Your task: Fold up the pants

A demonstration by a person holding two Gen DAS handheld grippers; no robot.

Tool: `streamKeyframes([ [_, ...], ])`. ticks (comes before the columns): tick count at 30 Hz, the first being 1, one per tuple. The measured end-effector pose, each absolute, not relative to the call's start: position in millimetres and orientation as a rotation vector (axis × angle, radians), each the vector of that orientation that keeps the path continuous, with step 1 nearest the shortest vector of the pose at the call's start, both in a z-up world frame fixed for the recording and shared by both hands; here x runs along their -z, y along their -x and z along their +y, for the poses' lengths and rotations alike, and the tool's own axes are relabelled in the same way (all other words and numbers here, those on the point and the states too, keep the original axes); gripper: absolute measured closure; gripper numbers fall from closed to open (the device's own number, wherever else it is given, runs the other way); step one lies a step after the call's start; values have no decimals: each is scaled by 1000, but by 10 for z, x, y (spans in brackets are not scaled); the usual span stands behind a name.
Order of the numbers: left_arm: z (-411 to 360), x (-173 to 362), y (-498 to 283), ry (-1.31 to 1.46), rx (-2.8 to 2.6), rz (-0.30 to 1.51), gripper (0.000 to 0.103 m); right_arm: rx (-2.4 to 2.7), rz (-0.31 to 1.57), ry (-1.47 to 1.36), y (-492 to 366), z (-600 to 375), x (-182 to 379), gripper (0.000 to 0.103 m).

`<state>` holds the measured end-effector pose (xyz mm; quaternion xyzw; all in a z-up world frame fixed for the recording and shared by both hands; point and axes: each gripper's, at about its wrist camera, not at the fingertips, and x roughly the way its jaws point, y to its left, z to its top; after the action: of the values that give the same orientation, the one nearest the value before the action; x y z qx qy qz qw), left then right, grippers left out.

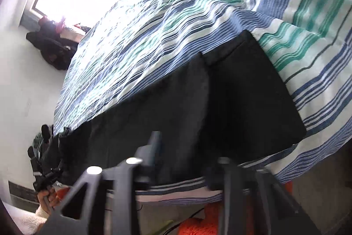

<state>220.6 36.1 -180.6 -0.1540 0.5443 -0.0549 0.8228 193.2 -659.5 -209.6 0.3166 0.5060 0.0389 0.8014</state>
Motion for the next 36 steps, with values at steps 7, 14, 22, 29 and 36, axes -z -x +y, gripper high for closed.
streamKeyframes([
  [7, -98, 1855, -2224, 222, 195, 1180, 80, 102, 1082, -446, -1929, -6771, 1939, 91],
  [14, -166, 1905, -2255, 226, 183, 1181, 76, 79, 1087, -517, -1876, -6893, 2001, 86],
  [22, -201, 1911, -2158, 189, 180, 1164, 73, 193, 995, -443, -1786, -6807, 1789, 92],
  [29, -356, 1906, -2192, 183, 189, 1185, 87, 218, 1063, -410, -1821, -6797, 1889, 91],
  [36, -427, 1867, -2204, 161, 169, 1226, 90, 221, 1079, -399, -1819, -6791, 1911, 91],
])
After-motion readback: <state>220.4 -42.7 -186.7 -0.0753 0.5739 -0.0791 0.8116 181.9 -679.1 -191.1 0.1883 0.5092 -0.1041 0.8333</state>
